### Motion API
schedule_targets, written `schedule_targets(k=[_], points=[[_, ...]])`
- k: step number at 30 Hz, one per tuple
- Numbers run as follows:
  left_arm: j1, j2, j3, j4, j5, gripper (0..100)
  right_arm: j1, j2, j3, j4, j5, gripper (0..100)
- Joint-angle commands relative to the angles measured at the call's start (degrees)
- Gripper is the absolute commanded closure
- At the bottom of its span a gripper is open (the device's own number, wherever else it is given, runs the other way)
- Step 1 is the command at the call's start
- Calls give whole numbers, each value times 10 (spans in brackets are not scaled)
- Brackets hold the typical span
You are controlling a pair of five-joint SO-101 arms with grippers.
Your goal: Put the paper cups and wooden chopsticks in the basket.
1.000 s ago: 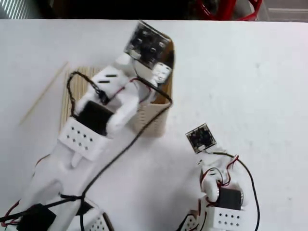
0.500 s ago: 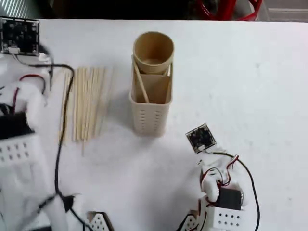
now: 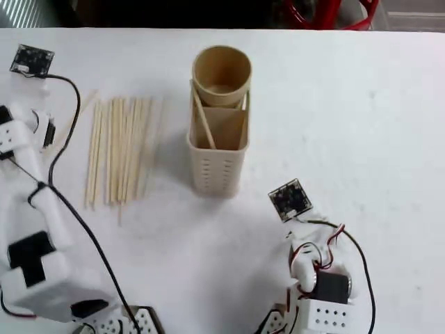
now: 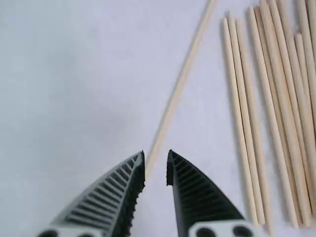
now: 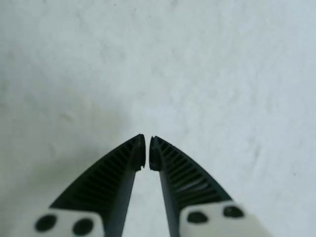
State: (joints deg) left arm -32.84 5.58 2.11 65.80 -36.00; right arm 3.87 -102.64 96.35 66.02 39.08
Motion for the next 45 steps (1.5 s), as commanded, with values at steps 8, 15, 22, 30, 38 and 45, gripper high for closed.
schedule_targets(k=[8, 15, 22, 30, 38, 45], points=[[7, 33, -117, 47, -35, 889, -2, -4, 5, 2, 3, 970], [10, 168, -275, 69, -59, 816, -2, -4, 5, 2, 3, 970], [23, 359, -447, 141, -295, 816, -2, -4, 5, 2, 3, 970], [15, 545, -666, 172, -343, 828, -2, -4, 5, 2, 3, 970], [14, 685, -838, 233, -343, 849, -2, -4, 5, 2, 3, 970], [16, 763, -910, 314, -345, 955, -2, -4, 5, 2, 3, 970]])
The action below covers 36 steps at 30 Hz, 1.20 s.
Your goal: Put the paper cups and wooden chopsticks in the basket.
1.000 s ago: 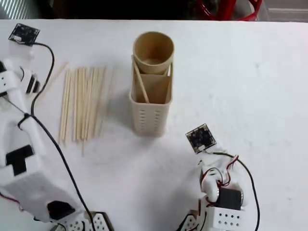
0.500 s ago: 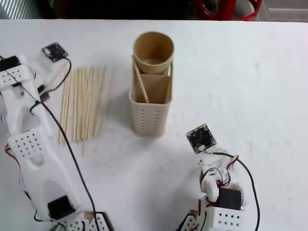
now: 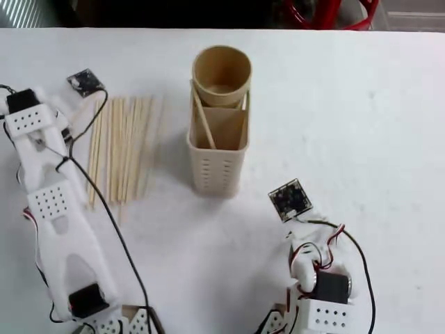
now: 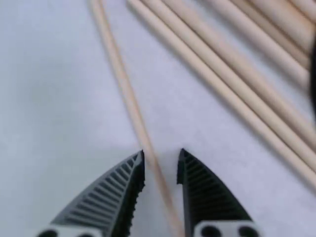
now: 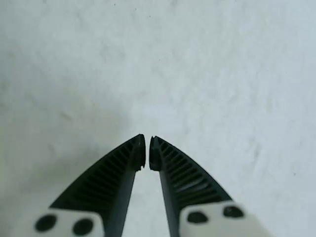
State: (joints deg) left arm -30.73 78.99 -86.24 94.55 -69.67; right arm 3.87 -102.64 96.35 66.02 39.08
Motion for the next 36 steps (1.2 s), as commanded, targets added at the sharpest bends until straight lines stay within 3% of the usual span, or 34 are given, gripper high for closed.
schedule_targets(k=[1, 7, 13, 16, 21, 24, 30, 36], points=[[-5, 35, -32, 40, -9, 962, -2, -4, 5, 2, 3, 970], [-7, 44, -41, 77, 9, 966, -2, -4, 5, 2, 3, 970], [-10, 7, -16, 81, 122, 978, -2, -4, 5, 2, 3, 970], [-15, -40, 72, 81, 171, 978, -2, -4, 5, 2, 3, 970], [-21, -164, 287, 78, 169, 977, -2, -4, 5, 2, 3, 970], [-20, -233, 321, 76, 169, 976, -2, -4, 5, 2, 3, 970], [-13, -276, 290, 27, 192, 849, -2, -4, 5, 2, 3, 970], [3, -274, 309, -58, 203, 849, -2, -4, 5, 2, 3, 970]])
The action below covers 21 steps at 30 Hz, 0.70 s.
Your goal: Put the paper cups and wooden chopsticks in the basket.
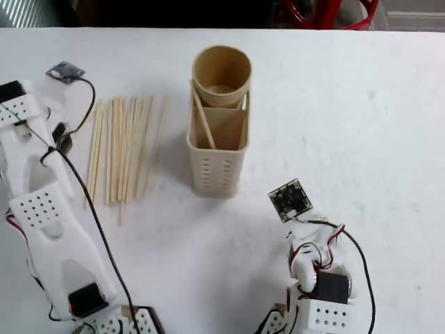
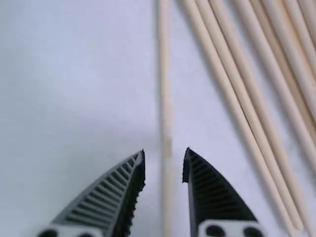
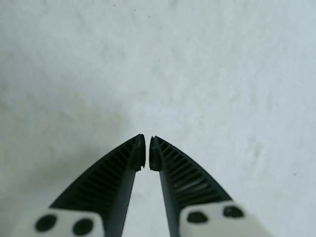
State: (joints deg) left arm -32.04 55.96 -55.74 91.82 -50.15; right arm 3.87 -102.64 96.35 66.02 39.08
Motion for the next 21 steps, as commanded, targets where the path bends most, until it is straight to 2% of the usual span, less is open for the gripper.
schedule_targets(k=[1, 11, 13, 17, 21], points=[[20, -44, 16, -34, 8, 849, -2, -4, 5, 2, 3, 970], [22, -44, 142, -135, 6, 857, -2, -4, 5, 2, 3, 970], [21, -44, 166, -150, 6, 888, -2, -4, 5, 2, 3, 970], [21, -44, 204, -146, 6, 965, -2, -4, 5, 2, 3, 970], [16, -44, 217, -108, 6, 962, -2, -4, 5, 2, 3, 970]])
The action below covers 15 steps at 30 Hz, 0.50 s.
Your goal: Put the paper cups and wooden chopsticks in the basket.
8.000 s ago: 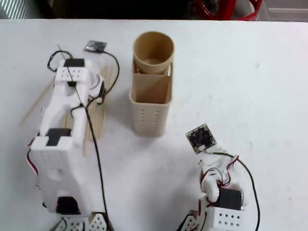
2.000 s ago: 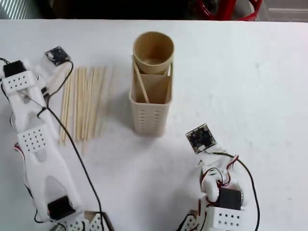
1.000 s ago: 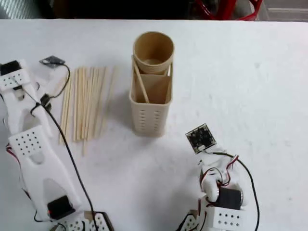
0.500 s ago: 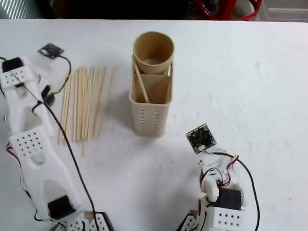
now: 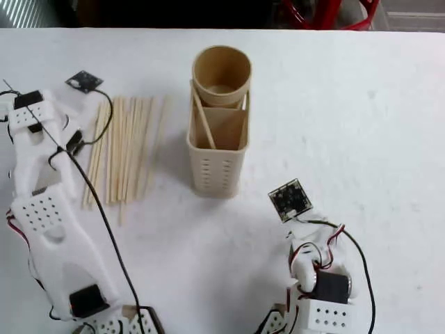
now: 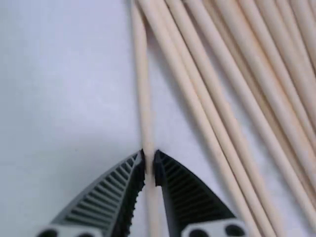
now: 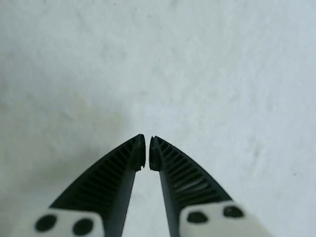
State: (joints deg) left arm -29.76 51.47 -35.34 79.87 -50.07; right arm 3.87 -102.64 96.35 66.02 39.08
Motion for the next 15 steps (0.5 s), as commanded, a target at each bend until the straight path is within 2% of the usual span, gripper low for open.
schedule_targets(k=[1, 7, 15], points=[[-7, 0, 11, 23, 5, 966, -2, -4, 5, 2, 3, 970], [-13, -28, -15, 87, 10, 978, -2, -4, 5, 2, 3, 970], [-39, -121, -177, 220, 83, 978, -2, -4, 5, 2, 3, 970]])
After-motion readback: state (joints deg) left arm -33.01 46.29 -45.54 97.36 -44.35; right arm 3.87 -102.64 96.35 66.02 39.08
